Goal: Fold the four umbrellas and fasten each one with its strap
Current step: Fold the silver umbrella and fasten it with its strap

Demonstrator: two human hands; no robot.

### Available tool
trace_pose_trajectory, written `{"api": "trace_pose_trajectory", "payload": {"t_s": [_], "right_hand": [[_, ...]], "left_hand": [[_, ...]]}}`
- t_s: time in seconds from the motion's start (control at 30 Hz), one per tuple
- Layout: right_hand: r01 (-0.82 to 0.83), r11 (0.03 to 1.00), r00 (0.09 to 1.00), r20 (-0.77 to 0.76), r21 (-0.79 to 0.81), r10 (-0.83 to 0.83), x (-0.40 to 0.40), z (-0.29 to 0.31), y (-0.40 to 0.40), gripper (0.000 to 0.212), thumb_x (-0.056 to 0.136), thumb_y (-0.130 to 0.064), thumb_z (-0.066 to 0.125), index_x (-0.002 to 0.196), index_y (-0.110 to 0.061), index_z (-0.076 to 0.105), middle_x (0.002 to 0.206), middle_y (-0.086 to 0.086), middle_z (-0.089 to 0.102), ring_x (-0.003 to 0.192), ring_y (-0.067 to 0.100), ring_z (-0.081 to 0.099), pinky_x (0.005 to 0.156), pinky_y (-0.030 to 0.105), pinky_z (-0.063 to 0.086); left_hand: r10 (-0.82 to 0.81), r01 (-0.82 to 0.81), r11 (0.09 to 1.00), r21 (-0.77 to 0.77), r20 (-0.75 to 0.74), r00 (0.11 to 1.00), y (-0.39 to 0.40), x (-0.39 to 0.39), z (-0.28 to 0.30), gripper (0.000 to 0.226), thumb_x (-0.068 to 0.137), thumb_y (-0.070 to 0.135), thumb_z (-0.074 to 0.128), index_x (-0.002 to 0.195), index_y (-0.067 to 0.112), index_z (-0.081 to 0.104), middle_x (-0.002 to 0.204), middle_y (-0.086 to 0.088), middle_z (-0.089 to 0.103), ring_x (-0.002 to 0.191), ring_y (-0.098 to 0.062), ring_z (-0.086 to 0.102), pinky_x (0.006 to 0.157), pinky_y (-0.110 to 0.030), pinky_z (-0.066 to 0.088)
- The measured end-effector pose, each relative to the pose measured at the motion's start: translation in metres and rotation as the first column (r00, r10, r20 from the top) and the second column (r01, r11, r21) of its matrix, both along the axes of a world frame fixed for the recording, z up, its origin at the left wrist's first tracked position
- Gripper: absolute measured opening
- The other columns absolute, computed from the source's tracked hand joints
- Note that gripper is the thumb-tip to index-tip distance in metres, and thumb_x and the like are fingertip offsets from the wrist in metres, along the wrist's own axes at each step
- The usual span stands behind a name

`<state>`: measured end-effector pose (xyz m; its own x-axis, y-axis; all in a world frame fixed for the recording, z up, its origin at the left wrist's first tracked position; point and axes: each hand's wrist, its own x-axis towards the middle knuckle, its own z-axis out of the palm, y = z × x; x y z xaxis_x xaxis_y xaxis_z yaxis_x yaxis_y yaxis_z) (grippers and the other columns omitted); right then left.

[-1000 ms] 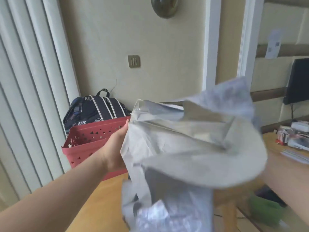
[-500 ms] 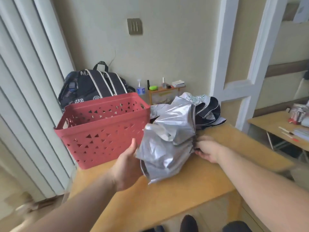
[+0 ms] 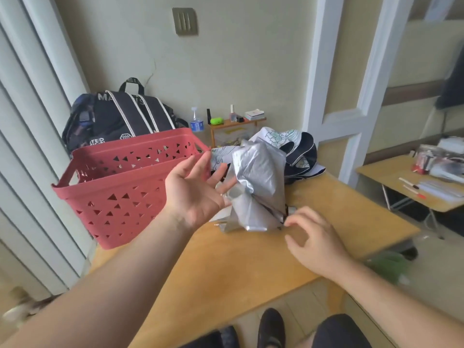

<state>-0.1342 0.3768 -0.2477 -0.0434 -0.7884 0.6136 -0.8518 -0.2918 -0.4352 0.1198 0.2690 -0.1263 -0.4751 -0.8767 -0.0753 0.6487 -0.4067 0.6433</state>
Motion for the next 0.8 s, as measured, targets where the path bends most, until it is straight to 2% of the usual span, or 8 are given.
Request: {"api": "trace_pose_trajectory", "payload": {"t_s": [0.13, 0.27, 0.37, 0.47, 0.53, 0.6, 0.67, 0.8], "right_hand": [[0.076, 0.996, 0.974, -0.216, 0.056, -0.063, 0.024, 0.009, -0.017, 0.073, 0.072, -0.041, 0.085, 0.135, -0.034, 0.049, 0.129, -0.006, 0.044, 0.115, 0.021, 0.049, 0.088, 0.033, 0.05], [0.114, 0.984, 0.971, -0.226, 0.14, -0.08, 0.025, 0.015, -0.055, 0.056, 0.079, -0.011, 0.067, 0.13, -0.033, 0.059, 0.12, -0.008, 0.056, 0.107, 0.026, 0.055, 0.081, 0.042, 0.055], [-0.008, 0.975, 0.998, -0.06, 0.223, 0.022, 0.014, 0.039, -0.074, 0.049, 0.085, -0.001, 0.059, 0.121, -0.033, 0.069, 0.113, -0.011, 0.068, 0.101, 0.021, 0.064, 0.08, 0.04, 0.056], [-0.14, 0.914, 0.988, 0.112, 0.38, 0.105, 0.0, 0.075, -0.092, 0.027, 0.091, -0.01, 0.073, 0.108, -0.03, 0.07, 0.099, -0.01, 0.075, 0.091, 0.015, 0.07, 0.083, 0.039, 0.057], [-0.284, 0.815, 0.956, 0.216, 0.504, 0.2, -0.01, 0.092, -0.104, 0.017, 0.091, -0.006, 0.076, 0.093, -0.023, 0.072, 0.085, -0.011, 0.076, 0.081, 0.008, 0.07, 0.079, 0.028, 0.055], [-0.369, 0.688, 0.927, 0.301, 0.624, 0.225, -0.02, 0.098, -0.115, 0.019, 0.091, 0.0, 0.074, 0.087, -0.019, 0.072, 0.081, -0.014, 0.075, 0.081, 0.005, 0.066, 0.079, 0.019, 0.049], [-0.401, 0.611, 0.899, 0.422, 0.683, 0.118, -0.03, 0.093, -0.127, 0.012, 0.087, -0.011, 0.079, 0.097, -0.015, 0.075, 0.099, -0.003, 0.078, 0.101, 0.018, 0.069, 0.097, 0.031, 0.05], [-0.215, 0.79, 0.923, 0.384, 0.575, -0.029, -0.033, 0.071, -0.139, 0.028, 0.083, -0.044, 0.078, 0.099, -0.022, 0.074, 0.097, 0.008, 0.076, 0.088, 0.023, 0.068, 0.081, 0.039, 0.055]], "left_hand": [[0.189, -0.189, 0.981, 0.05, 0.007, 0.982, -0.016, -0.02, 0.024, 0.034, 0.09, 0.033, 0.058, 0.116, 0.019, 0.073, 0.139, -0.017, 0.059, 0.117, -0.047, 0.065, 0.11, -0.064, 0.041], [0.249, -0.246, 0.968, -0.051, 0.075, 0.965, -0.019, -0.017, 0.034, 0.027, 0.091, 0.028, 0.057, 0.114, 0.021, 0.07, 0.133, -0.01, 0.065, 0.122, -0.042, 0.063, 0.108, -0.067, 0.041], [0.395, -0.291, 0.883, -0.368, 0.248, 0.885, -0.016, -0.002, 0.038, 0.011, 0.095, 0.022, 0.058, 0.103, 0.021, 0.066, 0.096, 0.003, 0.066, 0.094, -0.021, 0.067, 0.092, -0.043, 0.052], [0.596, -0.107, 0.651, -0.751, 0.419, 0.685, -0.012, 0.011, 0.031, 0.01, 0.095, 0.013, 0.063, 0.09, 0.02, 0.067, 0.083, 0.002, 0.063, 0.077, -0.016, 0.055, 0.073, -0.031, 0.043], [0.645, 0.069, 0.547, -0.834, 0.473, 0.6, -0.006, 0.01, 0.019, 0.007, 0.098, 0.011, 0.067, 0.095, 0.017, 0.069, 0.089, 0.003, 0.068, 0.076, -0.008, 0.059, 0.072, -0.021, 0.047], [0.726, 0.231, 0.43, -0.873, 0.486, 0.486, -0.005, 0.007, 0.004, 0.012, 0.095, 0.027, 0.074, 0.105, 0.022, 0.071, 0.103, 0.005, 0.069, 0.088, -0.004, 0.063, 0.078, -0.021, 0.05], [0.82, 0.429, 0.256, -0.866, 0.43, 0.378, -0.008, 0.005, -0.009, 0.041, 0.087, 0.056, 0.074, 0.119, 0.031, 0.067, 0.116, 0.009, 0.063, 0.109, -0.01, 0.057, 0.095, -0.025, 0.045], [0.834, 0.625, 0.206, -0.753, 0.469, 0.29, -0.014, -0.014, -0.039, 0.08, 0.078, 0.072, 0.071, 0.146, 0.041, 0.046, 0.138, 0.002, 0.044, 0.126, -0.02, 0.037, 0.109, -0.035, 0.036]]}}
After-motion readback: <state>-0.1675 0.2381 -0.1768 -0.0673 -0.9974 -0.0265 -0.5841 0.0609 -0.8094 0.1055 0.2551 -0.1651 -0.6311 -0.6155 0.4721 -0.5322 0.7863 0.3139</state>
